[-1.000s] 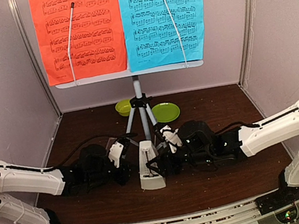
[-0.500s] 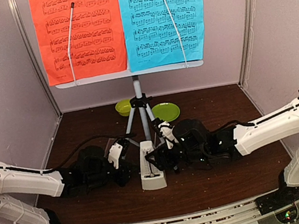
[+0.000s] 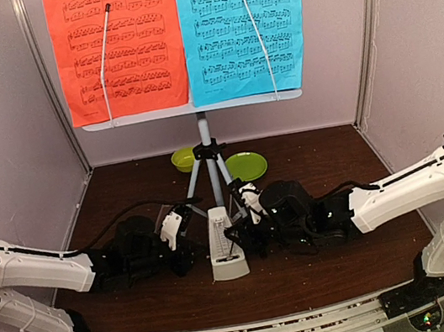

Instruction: Set up the instrument practice props

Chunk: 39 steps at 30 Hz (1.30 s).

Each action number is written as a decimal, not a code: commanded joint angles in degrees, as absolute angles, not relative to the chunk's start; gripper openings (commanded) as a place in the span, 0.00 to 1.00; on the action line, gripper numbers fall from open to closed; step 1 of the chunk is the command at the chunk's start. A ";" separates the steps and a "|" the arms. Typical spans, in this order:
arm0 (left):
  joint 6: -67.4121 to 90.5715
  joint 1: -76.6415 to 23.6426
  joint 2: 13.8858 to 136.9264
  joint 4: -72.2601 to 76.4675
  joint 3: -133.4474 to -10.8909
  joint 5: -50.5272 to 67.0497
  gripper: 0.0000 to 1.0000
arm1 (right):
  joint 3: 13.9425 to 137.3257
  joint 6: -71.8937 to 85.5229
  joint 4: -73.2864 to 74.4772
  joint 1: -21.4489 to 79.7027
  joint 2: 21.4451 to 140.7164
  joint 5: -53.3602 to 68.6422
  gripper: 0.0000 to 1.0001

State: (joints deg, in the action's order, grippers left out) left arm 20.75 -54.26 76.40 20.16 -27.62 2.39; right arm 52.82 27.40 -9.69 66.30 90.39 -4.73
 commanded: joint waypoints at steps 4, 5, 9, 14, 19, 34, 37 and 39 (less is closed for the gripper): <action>20.74 -54.32 74.88 23.20 -27.43 2.40 0.29 | 50.21 27.55 -11.08 66.27 87.49 -3.95 0.41; 20.74 -54.32 74.58 23.20 -27.36 2.13 0.29 | 49.93 27.54 -11.29 66.31 87.24 -3.60 0.43; 20.75 -54.32 72.85 23.12 -26.85 0.84 0.34 | 49.20 27.51 -11.60 66.28 86.14 -3.02 0.49; 20.83 -54.32 70.43 23.03 -26.14 -0.87 0.49 | 49.65 27.68 -10.77 66.29 85.61 -3.84 0.59; 21.09 -54.32 68.07 22.59 -25.32 -2.58 0.61 | 51.15 28.24 -9.11 66.29 85.61 -5.76 0.64; 21.36 -54.29 64.19 21.37 -23.83 -6.35 0.65 | 50.38 31.41 -2.52 65.21 83.07 -13.86 0.68; 21.49 -54.31 63.82 21.27 -23.65 -7.03 0.65 | 48.45 31.91 -2.42 64.40 82.07 -14.16 0.68; 21.53 -54.32 63.58 21.25 -23.49 -7.64 0.65 | 46.78 32.29 -2.81 63.70 81.64 -13.94 0.68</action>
